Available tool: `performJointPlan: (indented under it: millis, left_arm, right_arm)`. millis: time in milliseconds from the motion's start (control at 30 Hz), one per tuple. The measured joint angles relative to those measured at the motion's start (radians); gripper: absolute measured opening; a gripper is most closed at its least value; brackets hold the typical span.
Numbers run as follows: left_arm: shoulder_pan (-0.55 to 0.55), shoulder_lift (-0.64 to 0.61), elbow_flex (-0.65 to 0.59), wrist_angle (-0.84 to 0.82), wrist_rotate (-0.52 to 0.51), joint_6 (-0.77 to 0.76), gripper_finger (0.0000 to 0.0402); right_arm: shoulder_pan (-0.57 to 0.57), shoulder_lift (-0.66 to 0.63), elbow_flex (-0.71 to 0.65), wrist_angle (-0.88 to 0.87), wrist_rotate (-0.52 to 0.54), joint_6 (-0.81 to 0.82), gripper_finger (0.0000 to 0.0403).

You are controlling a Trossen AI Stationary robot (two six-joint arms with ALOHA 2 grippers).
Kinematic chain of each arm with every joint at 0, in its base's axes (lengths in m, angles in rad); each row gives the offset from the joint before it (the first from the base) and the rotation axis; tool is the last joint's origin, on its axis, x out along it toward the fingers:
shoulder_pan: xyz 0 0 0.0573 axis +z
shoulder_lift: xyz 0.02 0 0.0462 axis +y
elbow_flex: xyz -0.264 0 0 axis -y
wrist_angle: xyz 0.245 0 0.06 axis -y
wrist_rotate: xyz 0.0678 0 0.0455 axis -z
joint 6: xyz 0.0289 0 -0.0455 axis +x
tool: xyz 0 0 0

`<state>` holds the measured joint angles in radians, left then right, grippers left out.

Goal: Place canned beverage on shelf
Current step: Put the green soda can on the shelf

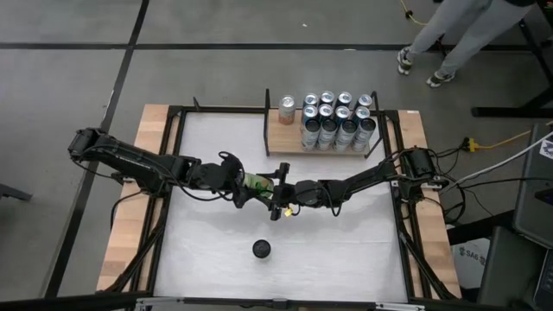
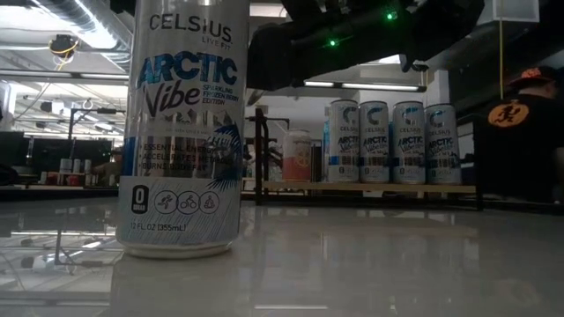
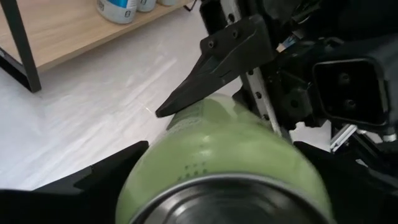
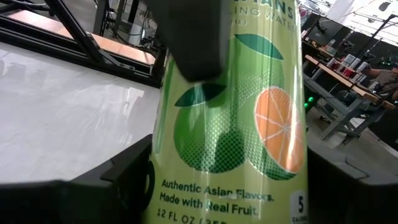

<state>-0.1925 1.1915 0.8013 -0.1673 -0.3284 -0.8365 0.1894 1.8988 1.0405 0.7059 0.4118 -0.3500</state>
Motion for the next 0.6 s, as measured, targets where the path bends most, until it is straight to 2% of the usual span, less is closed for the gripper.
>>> performJointPlan:
  millis: [233,600]
  left_arm:
    - [0.0,0.0,0.0,0.007,0.0,0.0,0.0378]
    - [0.0,0.0,-0.001,-0.001,-0.003,-0.003,0.0281]
  right_arm:
    - [0.0,0.0,0.0,-0.001,0.0,0.0,0.0301]
    - [0.0,0.0,0.0,-0.003,0.001,-0.001,0.0301]
